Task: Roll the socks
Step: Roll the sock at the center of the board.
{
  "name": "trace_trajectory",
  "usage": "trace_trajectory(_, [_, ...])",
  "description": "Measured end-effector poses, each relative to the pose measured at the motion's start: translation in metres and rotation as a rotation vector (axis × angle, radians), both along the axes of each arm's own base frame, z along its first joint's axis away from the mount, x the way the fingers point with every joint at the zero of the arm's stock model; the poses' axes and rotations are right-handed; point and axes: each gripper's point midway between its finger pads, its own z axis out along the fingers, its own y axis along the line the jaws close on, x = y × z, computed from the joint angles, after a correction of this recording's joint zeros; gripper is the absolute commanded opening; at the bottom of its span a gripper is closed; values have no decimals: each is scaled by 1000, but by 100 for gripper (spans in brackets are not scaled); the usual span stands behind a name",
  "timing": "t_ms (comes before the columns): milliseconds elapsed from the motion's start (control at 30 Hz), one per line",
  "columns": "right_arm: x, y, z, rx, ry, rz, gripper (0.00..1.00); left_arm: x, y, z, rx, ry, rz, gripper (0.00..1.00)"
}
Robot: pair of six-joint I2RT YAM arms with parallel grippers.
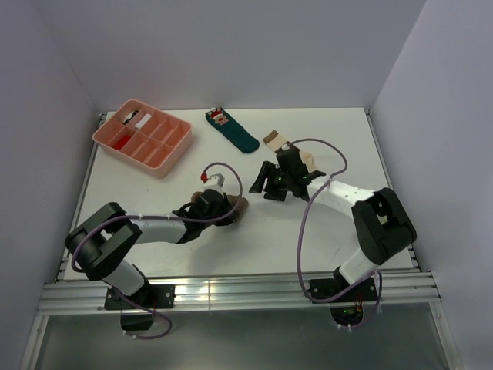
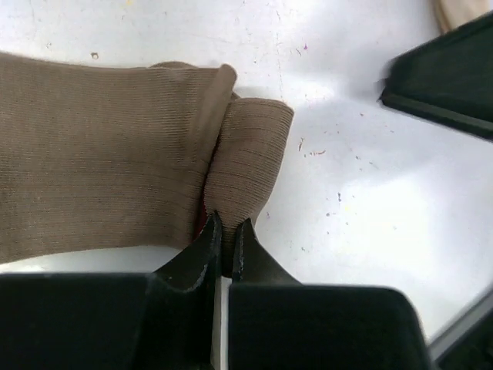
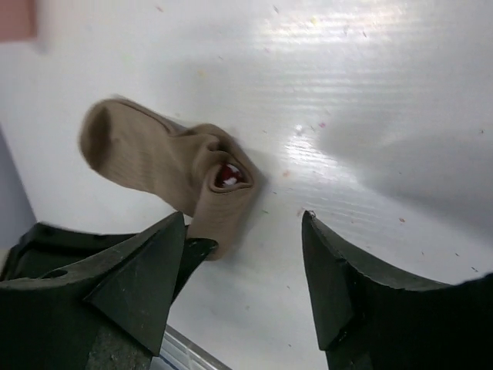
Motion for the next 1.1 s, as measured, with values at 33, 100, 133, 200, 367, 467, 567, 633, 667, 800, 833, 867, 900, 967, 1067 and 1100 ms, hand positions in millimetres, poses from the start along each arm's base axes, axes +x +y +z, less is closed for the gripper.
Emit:
trace_trajectory(33, [2,0,6,18,-25,-6,70,1,2,0,-37,19,7,1])
trace_trajectory(100, [5,2,16,52,-69,-10,70,2,6,0,-109,61,15,1])
trace_trajectory(133, [5,3,19,67,-85,-8,70,3,8,1,-149,83,17,1])
trace_trajectory(200, [5,7,21,98,-101,2,69,3,13,0,-221,126,25,1])
trace_trajectory(367, [-7,13,8,136,-86,32,69,1,27,0,-372,219,60,1])
trace_trajectory(467, [-15,22,0,155,-77,60,68,0,31,-2,-444,268,74,1])
trace_trajectory(567, [-23,31,-11,178,-61,81,68,1,33,-4,-510,313,85,1])
trace_trajectory(633, [-28,35,-20,187,-38,91,68,1,36,-5,-546,336,95,1])
trace_trajectory(667, [-29,36,-24,189,-28,93,68,1,37,-6,-558,345,98,1])
trace_trajectory(800, [-30,46,-30,219,-15,103,67,2,39,-7,-584,371,104,1])
trace_trajectory(833, [-30,49,-30,229,-16,106,67,1,39,-7,-585,373,103,1])
trace_trajectory(867, [-30,52,-30,238,-18,109,66,1,39,-7,-585,374,102,1])
trace_trajectory(900, [-29,54,-31,246,-20,113,66,2,39,-7,-584,376,102,1])
trace_trajectory(967, [-29,60,-31,266,-22,121,65,2,39,-7,-583,379,100,1])
trace_trajectory(1067, [-26,69,-31,287,-23,134,63,3,38,-7,-579,390,99,1])
trace_trajectory(1100, [-25,71,-32,291,-23,135,63,4,38,-7,-579,392,98,1])
